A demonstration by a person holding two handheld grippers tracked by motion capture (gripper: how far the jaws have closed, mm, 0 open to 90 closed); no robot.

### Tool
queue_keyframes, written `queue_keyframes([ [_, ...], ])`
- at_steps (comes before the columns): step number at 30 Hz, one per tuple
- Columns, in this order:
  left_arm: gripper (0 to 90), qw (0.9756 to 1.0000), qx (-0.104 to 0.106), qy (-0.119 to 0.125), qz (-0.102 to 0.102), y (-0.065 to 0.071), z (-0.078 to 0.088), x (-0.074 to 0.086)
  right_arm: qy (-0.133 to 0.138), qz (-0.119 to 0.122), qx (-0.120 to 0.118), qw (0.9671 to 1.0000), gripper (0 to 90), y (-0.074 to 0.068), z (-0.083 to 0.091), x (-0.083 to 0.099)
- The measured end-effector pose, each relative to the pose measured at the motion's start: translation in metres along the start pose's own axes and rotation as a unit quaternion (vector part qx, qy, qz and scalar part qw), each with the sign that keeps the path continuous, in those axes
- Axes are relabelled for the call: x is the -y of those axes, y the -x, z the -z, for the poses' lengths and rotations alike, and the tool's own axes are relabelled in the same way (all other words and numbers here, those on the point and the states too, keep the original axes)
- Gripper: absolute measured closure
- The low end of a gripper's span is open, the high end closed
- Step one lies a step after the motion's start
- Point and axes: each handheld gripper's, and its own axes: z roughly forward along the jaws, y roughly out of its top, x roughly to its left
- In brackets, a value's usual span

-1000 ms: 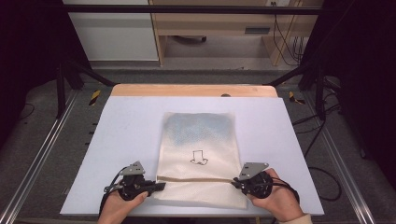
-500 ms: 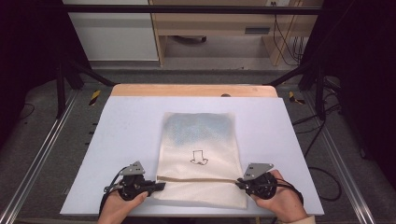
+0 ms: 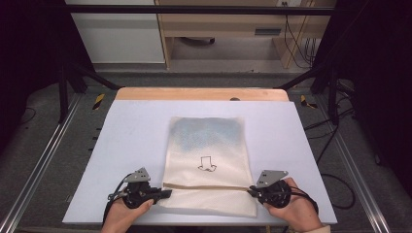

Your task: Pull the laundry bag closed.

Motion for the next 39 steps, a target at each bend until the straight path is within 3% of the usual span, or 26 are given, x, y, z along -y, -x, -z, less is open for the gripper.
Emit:
queue_keyframes([
  [39, 83.7, 1.0, -0.001, -0.001, -0.004, 0.0002, 0.0, 0.0, -0.01, -0.003, 0.003, 0.9999, 82.2, 0.0037, 0.0006, 0.0048],
])
